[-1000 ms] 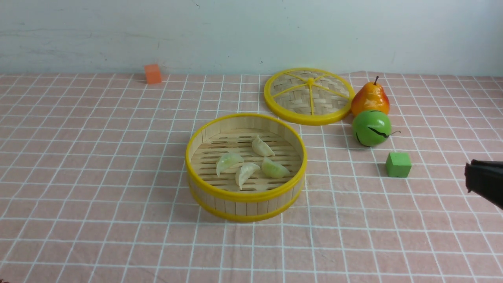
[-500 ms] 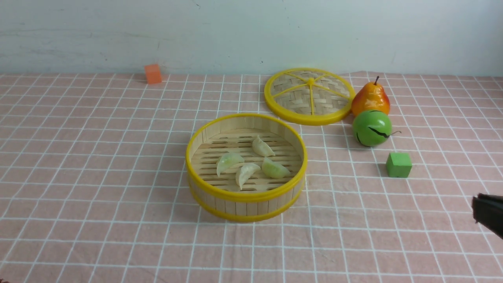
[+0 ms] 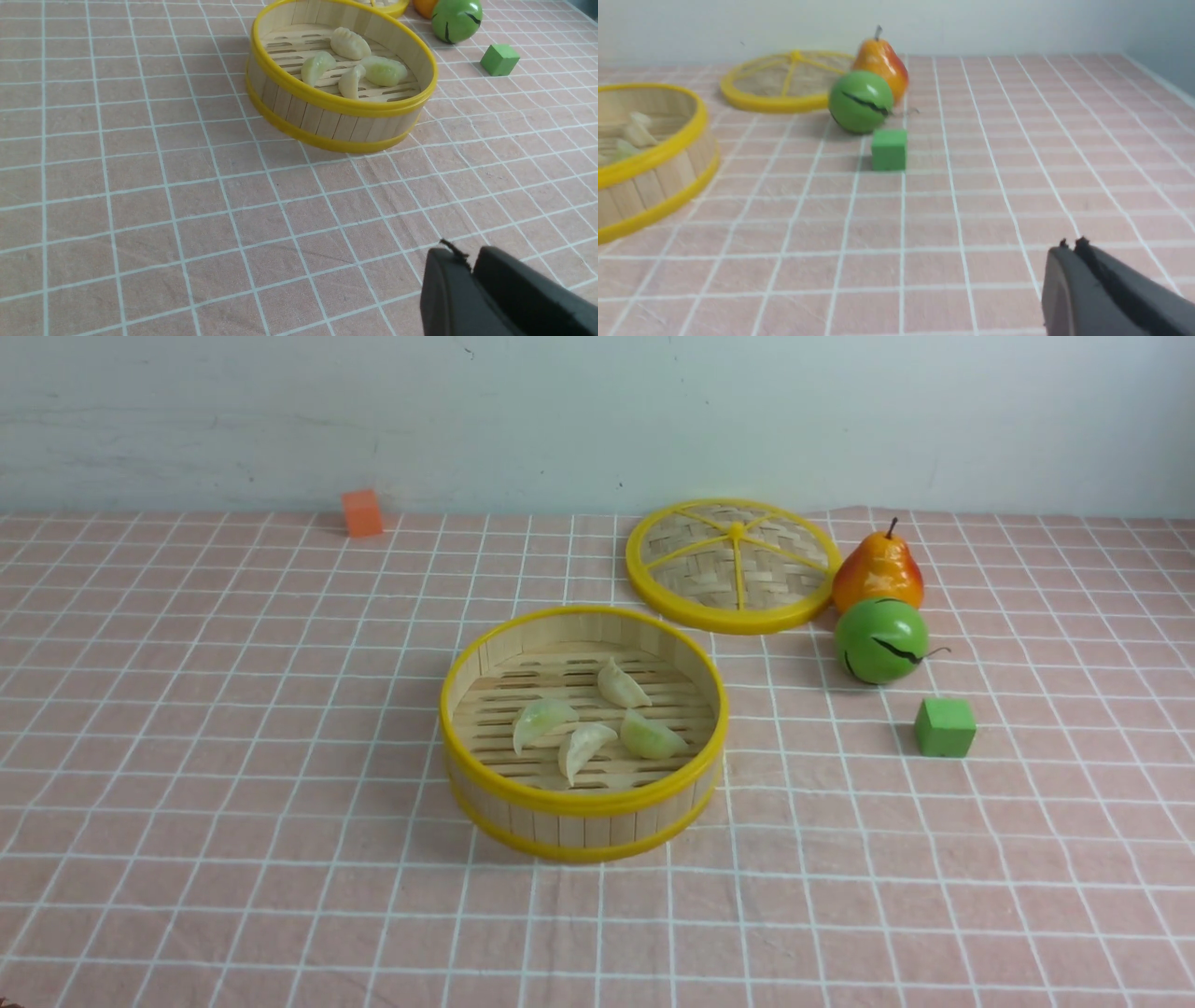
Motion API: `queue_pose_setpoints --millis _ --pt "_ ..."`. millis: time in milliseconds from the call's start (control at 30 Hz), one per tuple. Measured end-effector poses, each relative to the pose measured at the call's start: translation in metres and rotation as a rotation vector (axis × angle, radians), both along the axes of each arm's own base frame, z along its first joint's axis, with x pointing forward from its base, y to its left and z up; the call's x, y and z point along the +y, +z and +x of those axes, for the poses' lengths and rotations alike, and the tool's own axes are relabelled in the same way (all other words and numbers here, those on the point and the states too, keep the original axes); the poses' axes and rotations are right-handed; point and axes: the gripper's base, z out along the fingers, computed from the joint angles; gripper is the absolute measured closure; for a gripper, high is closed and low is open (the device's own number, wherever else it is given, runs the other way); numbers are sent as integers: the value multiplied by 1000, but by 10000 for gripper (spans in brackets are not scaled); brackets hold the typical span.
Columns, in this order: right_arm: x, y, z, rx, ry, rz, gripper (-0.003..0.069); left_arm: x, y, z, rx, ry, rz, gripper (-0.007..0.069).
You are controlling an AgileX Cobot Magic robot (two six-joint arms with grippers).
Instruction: Put the dumplings into the steamer on the table with the pink tablecloth.
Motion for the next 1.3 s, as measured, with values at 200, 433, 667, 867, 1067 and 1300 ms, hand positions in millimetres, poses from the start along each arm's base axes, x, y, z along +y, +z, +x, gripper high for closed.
queue_pose_setpoints --millis 200,433,667,867,1067,1300 --pt "-1 -11 -1 79 -17 31 662 0 0 0 0 0 0 549" --pt "1 -12 -2 119 14 28 662 0 0 0 0 0 0 541" --pt "1 -12 -3 124 15 31 659 0 0 0 0 0 0 533" --pt "1 -12 -3 123 15 31 655 0 0 0 0 0 0 529" --pt "1 -12 -3 123 15 31 649 0 0 0 0 0 0 519" --pt "1 -12 -3 124 15 31 648 0 0 0 0 0 0 514"
